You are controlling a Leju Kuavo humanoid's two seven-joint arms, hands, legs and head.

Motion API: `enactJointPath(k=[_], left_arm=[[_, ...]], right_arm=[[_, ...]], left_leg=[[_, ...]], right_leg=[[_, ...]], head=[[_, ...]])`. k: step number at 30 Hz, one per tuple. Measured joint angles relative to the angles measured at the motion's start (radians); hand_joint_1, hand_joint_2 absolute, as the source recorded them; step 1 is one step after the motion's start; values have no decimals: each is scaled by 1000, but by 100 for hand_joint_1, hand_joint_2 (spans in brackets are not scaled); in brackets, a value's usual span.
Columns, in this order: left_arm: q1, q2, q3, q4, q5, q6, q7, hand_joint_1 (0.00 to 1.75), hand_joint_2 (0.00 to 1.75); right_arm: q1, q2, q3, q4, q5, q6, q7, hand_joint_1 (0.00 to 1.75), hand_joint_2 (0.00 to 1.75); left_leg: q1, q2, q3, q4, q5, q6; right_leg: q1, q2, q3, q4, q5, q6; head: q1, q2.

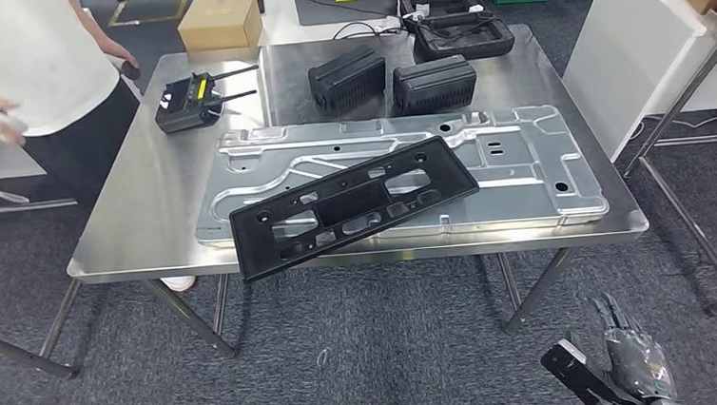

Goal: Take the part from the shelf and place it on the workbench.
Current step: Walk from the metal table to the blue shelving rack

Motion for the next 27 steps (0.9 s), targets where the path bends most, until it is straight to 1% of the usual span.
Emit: enactJointPath(k=[1,2,3,4,5,6,7,8,9,10,11,13,14,15,16,17,18,19,20,21,22,23,24,25,26,27], left_arm=[[0,1,3,0,1,-3,2,0,0],[0,2,6,0,2,-5,5,0,0],[1,2,7,0,3,-7,9,0,0],[2,3,8,0,6,-6,12,0,0],[3,5,10,0,8,-6,14,0,0],[3,5,11,0,10,-6,15,0,0],[4,6,13,0,12,-6,15,0,0],[3,7,14,0,13,-6,16,0,0],[2,7,15,0,14,-6,16,0,0],[2,7,16,0,15,-6,16,0,0],[1,7,16,0,16,-6,15,0,0],[2,7,16,0,16,-6,11,0,0],[2,7,17,0,15,-6,10,0,0],[1,7,17,0,13,-4,9,0,0],[0,7,17,0,10,1,10,0,0],[-1,6,17,0,6,7,12,0,0],[0,5,17,0,3,12,14,0,0],[0,3,17,0,-1,15,16,0,0],[1,1,17,0,-4,15,18,0,0],[2,-1,17,0,-5,15,17,0,0],[2,-4,17,0,-6,15,16,0,0],[1,-6,17,0,-6,15,15,0,0],[0,-8,17,0,-6,15,12,0,0],[-1,-10,17,0,-5,16,10,0,0],[-3,-11,17,0,-3,16,8,0,0],[-4,-11,17,0,1,16,5,0,0]], right_arm=[[1,7,7,16,-16,-10,-3,0,0],[4,14,16,35,-36,-21,-9,0,0],[10,22,28,56,-60,-34,-16,0,0],[19,28,40,78,-85,-47,-24,0,0],[29,34,53,101,-113,-59,-33,0,0],[39,39,66,124,-142,-72,-42,0,0],[48,45,81,151,-174,-86,-53,0,0],[53,49,96,178,-206,-98,-64,0,0],[55,54,113,207,-238,-109,-76,0,0],[54,58,129,236,-269,-117,-88,0,0],[49,64,146,267,-300,-121,-100,0,0],[31,80,180,335,-359,-121,-126,0,0],[19,92,199,373,-391,-120,-142,0,0],[6,105,218,411,-421,-117,-161,0,0],[-10,121,237,453,-453,-111,-182,0,0],[-27,138,255,496,-485,-104,-203,0,0],[-45,157,273,542,-518,-94,-226,0,0],[-64,177,288,591,-550,-83,-247,0,0],[-82,199,304,642,-581,-73,-268,0,0],[-99,221,319,694,-609,-63,-285,0,0],[-114,239,330,741,-632,-54,-299,0,0],[-128,258,340,783,-650,-46,-308,0,0],[-142,274,347,821,-664,-37,-314,0,0],[-155,293,355,858,-675,-29,-315,0,0],[-169,313,362,896,-683,-20,-312,0,0],[-182,334,371,936,-689,-12,-305,0,0]], left_leg=[[4,0,-27,62,-38,-6],[7,0,-59,137,-77,-12],[11,0,-87,206,-107,-16],[13,0,-102,246,-119,-18],[15,0,-97,246,-111,-20],[17,0,-70,201,-86,-20],[18,0,-27,124,-52,-20],[17,-1,16,42,-24,-19],[16,-1,47,-22,-3,-16],[15,-2,63,-58,6,-13],[12,-2,65,-69,7,-9],[12,-1,61,-70,15,4],[13,0,59,-73,20,12],[14,2,57,-76,26,20],[14,4,53,-77,31,27],[12,6,47,-77,35,31],[9,8,42,-77,38,34],[6,10,37,-76,41,36],[4,11,34,-76,43,36],[2,12,32,-76,46,35],[1,12,32,-75,47,33],[-1,12,32,-75,49,30],[-3,12,31,-73,50,26],[-5,13,30,-72,52,21],[-5,14,28,-72,54,16],[-3,14,27,-71,56,10]], right_leg=[[-2,-1,-4,0,3,-4],[-3,-2,-9,0,6,-7],[-3,-2,-14,0,9,-7],[-3,-2,-18,0,11,-7],[-4,-2,-20,1,13,-5],[-4,-2,-21,1,15,-3],[-5,-2,-21,1,16,-1],[-4,-2,-22,1,18,3],[-2,-2,-23,1,20,7],[0,-2,-25,1,23,12],[1,-1,-26,0,26,18],[-2,1,-28,-2,30,30],[-3,2,-32,7,21,34],[-5,3,-45,36,-1,38],[-6,4,-67,90,-37,40],[-6,3,-97,161,-78,41],[-6,4,-127,234,-113,43],[-5,4,-146,285,-132,43],[-5,4,-145,297,-131,42],[-4,3,-122,266,-112,39],[-4,3,-81,200,-82,34],[-3,3,-35,120,-57,30],[1,4,0,55,-37,24],[4,4,20,15,-27,20],[8,5,26,-2,-25,15],[12,5,24,-2,-21,10]], head=[[0,0],[-1,0],[0,0],[0,0],[0,0],[0,0],[0,0],[0,0],[0,0],[0,0],[0,0],[0,0],[0,0],[0,0],[1,0],[1,0],[1,0],[1,0],[1,0],[1,0],[1,0],[1,0],[1,0],[1,0],[1,0],[1,0]])
